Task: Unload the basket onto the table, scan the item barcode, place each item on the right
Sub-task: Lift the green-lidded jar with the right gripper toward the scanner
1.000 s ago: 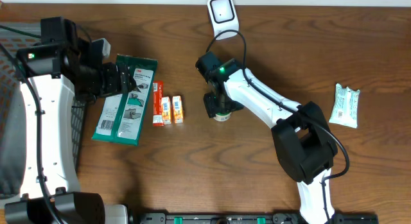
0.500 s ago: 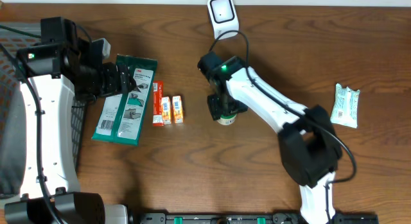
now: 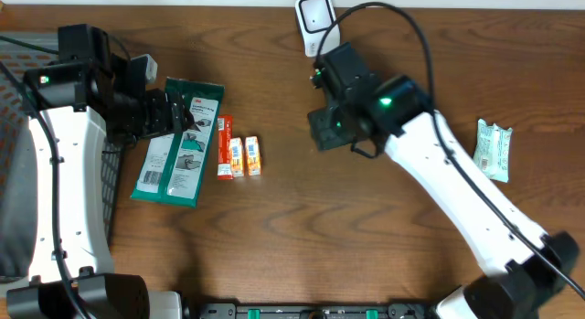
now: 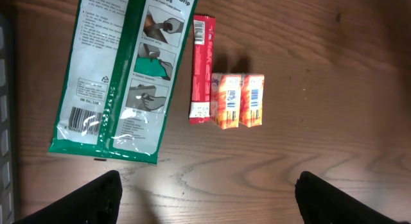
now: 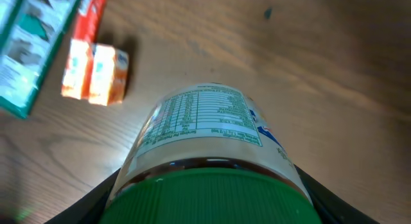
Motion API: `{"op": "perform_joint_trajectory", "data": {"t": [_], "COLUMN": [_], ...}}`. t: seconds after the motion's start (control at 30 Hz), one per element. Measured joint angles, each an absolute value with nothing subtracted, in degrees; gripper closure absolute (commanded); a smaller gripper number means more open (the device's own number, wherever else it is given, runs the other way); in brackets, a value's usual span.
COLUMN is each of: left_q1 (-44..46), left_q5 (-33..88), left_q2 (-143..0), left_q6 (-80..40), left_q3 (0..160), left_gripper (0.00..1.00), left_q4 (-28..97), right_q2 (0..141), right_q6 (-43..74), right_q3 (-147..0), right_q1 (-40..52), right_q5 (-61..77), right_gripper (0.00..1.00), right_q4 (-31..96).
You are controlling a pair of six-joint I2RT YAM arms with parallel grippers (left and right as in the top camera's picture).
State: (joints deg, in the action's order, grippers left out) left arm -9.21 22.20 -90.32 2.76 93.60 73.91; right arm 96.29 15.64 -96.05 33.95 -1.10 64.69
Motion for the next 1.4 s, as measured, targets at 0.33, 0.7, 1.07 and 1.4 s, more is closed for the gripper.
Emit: {"op": "perform_joint_trajectory", "data": {"t": [0.33,0.7,1.07,1.4], "left_q1": [-9.21,-9.21,-9.21,-9.21], "left_q5": [22.20,22.20,22.20,22.20], "left_q2": [-90.32,-90.32,-90.32,-90.32], "left_q6": [2.76,2.76,2.76,2.76], "left_q3": [93.60,93.60,93.60,93.60], "left_gripper": [0.13,0.13,0.13,0.13], "left_q4": [73.93,73.93,73.93,73.93], "right_q2": [88.38,85.95,85.95,85.95], "right_q6": [15.38,15.03,10.85,9.30], "right_q3": [-96.05,-96.05,-96.05,-96.05], "right_q1": [33.56,32.51,32.47,32.32], "right_q5": [-1.28,-2.85,-0.86,-0.82], "right_gripper": [0.98,0.99,0.99,0.99], "right_q4": [62.06,61.41,57.56,53.71]}}
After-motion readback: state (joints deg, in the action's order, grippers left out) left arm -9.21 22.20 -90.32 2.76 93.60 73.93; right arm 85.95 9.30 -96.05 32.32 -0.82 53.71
